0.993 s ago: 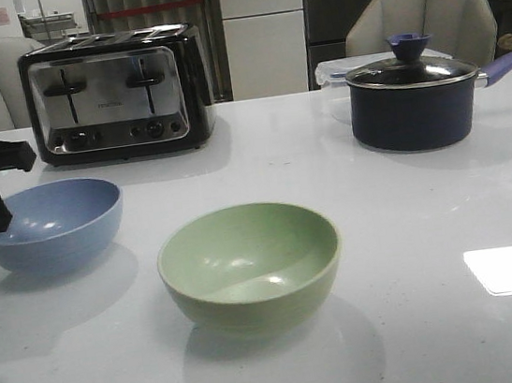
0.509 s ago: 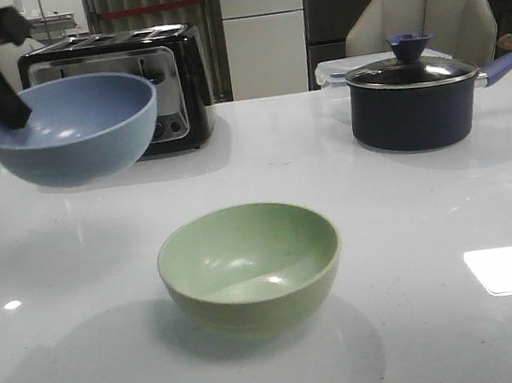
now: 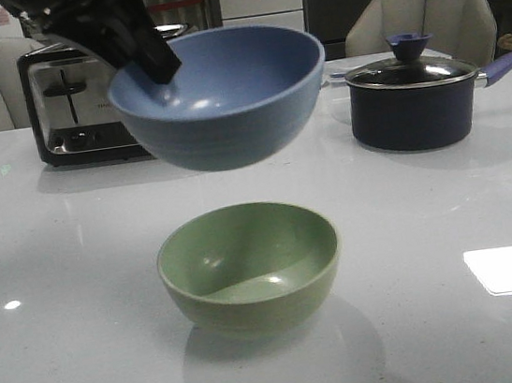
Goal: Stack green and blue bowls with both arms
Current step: 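Carry the blue bowl with the left gripper and lower it into the green bowl, then open the left gripper and raise it away from the stacked bowls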
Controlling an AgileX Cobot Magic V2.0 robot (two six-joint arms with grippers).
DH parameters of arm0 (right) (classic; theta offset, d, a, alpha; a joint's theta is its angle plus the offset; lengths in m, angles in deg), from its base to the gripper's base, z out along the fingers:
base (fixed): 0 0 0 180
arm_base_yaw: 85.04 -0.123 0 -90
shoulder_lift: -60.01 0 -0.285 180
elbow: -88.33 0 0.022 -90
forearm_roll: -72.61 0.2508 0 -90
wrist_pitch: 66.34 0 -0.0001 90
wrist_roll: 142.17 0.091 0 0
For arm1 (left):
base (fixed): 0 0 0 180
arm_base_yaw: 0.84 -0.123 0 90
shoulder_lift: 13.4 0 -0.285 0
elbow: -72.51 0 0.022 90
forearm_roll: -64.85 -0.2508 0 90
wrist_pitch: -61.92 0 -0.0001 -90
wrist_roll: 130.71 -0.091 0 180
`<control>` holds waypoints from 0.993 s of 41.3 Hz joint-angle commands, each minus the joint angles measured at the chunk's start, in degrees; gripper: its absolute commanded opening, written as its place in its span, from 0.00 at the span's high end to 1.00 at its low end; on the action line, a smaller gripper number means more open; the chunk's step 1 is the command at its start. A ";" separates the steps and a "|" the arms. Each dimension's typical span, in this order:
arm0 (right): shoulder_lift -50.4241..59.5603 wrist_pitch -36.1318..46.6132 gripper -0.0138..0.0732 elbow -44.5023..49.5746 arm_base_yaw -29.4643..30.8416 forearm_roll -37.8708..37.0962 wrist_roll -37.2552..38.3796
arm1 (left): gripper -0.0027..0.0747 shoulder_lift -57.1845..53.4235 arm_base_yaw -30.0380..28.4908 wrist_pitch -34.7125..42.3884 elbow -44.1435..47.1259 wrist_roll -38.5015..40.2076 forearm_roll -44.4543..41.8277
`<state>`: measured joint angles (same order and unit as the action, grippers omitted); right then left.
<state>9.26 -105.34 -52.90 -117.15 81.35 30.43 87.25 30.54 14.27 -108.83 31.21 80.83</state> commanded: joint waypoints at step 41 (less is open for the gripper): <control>0.25 3.58 0.38 -1.63 -0.05 0.11 -0.64 | 0.45 11.50 0.87 0.77 -2.80 -0.06 3.73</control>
<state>9.26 -105.34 -52.90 -117.15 81.35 30.43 101.57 30.92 15.23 -109.40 31.11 82.19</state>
